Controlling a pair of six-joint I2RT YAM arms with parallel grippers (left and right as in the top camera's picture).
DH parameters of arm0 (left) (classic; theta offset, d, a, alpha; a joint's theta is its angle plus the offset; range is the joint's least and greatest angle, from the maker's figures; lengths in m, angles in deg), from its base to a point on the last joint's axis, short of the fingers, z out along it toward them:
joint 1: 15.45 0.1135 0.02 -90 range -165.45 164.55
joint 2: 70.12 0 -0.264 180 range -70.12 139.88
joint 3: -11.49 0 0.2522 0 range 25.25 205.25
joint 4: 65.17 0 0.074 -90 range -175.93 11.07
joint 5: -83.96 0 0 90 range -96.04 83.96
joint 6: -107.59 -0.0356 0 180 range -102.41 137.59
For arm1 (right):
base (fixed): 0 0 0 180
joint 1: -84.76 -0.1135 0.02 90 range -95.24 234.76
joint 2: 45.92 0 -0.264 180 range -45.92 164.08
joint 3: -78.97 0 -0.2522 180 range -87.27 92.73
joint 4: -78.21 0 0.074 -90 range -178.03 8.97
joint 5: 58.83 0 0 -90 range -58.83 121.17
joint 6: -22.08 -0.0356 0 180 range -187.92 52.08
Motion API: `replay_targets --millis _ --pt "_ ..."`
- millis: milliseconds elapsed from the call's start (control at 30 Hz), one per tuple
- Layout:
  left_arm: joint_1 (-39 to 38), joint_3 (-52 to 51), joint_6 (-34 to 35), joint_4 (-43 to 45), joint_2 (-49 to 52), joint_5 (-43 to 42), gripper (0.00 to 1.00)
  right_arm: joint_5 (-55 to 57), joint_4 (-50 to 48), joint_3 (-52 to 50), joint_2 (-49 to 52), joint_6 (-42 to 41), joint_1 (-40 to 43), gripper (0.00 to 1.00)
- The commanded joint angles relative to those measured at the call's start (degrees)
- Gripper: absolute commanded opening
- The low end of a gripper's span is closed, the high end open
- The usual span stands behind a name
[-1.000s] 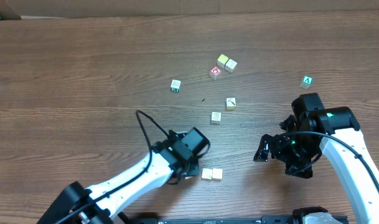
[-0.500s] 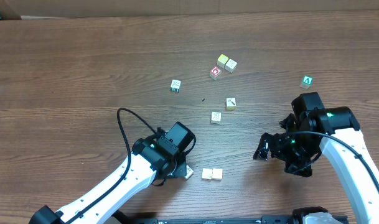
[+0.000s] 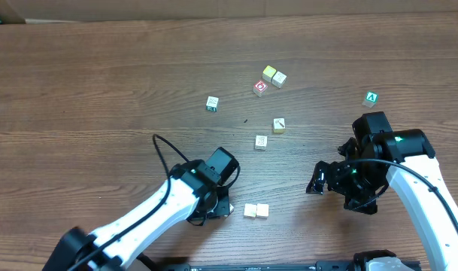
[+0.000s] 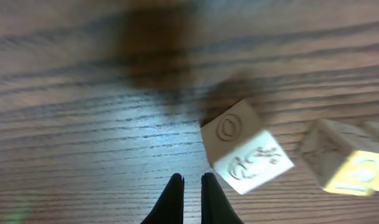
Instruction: Flip 5 blocks
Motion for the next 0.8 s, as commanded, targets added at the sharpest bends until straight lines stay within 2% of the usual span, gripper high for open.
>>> replay_targets --millis 0,300,633,767 --pt "0.2 -0.74 0.39 0.66 3.82 -2.32 0.04 -0.28 0.07 1.07 0.0 0.42 0.26 1.0" --pt "0.7 -0.72 -1.4 9.81 6.56 -1.92 0.04 -0.28 0.24 1.07 0.0 0.42 0.26 1.0" --pt "3.45 -0.72 -3.17 9.53 6.56 3.74 0.04 -0.28 0.2 1.07 0.0 0.42 0.26 1.0" --pt "6.88 -0.72 -6.54 12.44 6.56 -0.39 0.04 -0.28 0.2 1.07 0.0 0.42 0.26 1.0"
